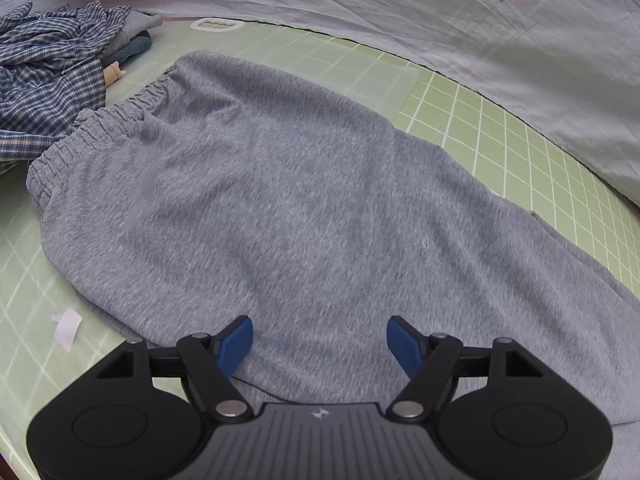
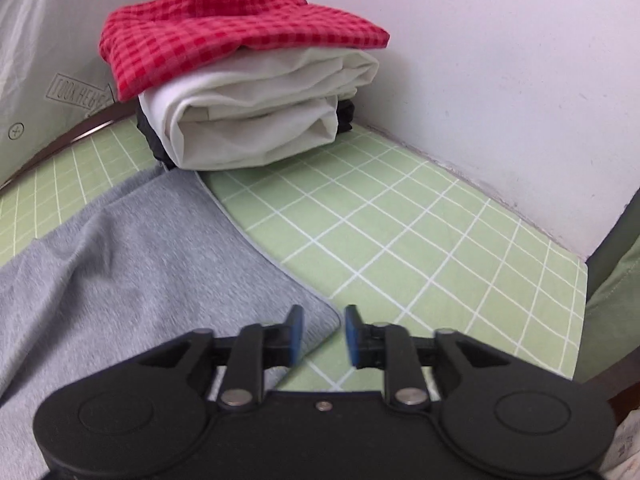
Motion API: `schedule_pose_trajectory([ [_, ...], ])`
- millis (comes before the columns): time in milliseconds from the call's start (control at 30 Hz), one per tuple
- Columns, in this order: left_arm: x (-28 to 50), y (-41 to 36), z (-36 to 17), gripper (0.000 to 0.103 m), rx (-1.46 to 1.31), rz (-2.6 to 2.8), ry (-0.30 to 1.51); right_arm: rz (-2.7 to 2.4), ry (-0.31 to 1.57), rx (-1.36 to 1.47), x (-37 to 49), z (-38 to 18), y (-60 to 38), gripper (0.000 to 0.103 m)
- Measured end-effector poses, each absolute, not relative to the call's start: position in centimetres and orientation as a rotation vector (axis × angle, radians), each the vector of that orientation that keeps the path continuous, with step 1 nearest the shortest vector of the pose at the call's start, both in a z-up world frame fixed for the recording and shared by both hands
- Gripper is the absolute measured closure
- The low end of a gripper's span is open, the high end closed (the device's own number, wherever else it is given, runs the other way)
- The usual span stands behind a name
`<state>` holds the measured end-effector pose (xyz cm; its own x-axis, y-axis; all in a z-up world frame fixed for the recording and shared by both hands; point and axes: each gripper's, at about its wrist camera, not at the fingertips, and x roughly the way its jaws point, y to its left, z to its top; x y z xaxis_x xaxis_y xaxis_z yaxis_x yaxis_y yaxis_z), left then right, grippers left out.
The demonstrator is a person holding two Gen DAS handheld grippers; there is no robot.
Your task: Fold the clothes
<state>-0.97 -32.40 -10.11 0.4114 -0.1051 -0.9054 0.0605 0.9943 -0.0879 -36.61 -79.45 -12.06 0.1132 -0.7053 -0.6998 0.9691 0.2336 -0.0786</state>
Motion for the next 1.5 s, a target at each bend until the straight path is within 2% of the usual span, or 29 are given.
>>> schedule_pose_trajectory([
  [333,2.0,-37.0,-9.0,0.029,0.015,-0.253,1.087,-0.918,0.693,0.355,-26.3,-11.0,-77.4,0.074],
  [467,3.6,-40.4,-8.9,0.030,0.035,-0.342,1.072,-0.809,0.714,0.289,-21.8,-11.1,-77.4,0.077],
  [567,4.8,-43.1,-9.1,0.037,0.063,-0.410,1.061,-0.793,0.755,0.255,-19.3,-11.9,-77.9,0.077],
  [600,5.1,-43.8,-9.4,0.041,0.083,-0.430,1.063,-0.788,0.766,0.253,-18.8,-12.2,-78.2,0.077],
  [667,5.6,-45.3,-10.1,0.052,0.123,-0.468,1.069,-0.779,0.788,0.249,-17.9,-12.7,-78.7,0.087],
  [700,5.8,-45.9,-10.4,0.065,0.138,-0.480,1.075,-0.778,0.787,0.245,-17.8,-12.7,-78.9,0.096],
  [733,6.0,-46.4,-10.8,0.085,0.153,-0.490,1.082,-0.778,0.783,0.242,-17.7,-12.6,-79.0,0.098],
  [767,6.2,-46.7,-11.1,0.095,0.163,-0.496,1.090,-0.778,0.778,0.238,-17.7,-12.6,-79.1,0.099],
  [800,6.3,-46.9,-11.4,0.101,0.168,-0.500,1.094,-0.781,0.769,0.238,-17.8,-12.4,-79.2,0.101],
  [1267,6.9,-45.4,-10.8,0.103,0.073,-0.497,1.069,-0.796,0.688,0.309,-18.4,-10.6,-80.6,0.102],
  [1500,8.0,-45.0,-7.6,0.103,0.011,-0.486,0.939,-0.803,0.600,0.343,-18.4,-9.3,-81.6,0.103],
])
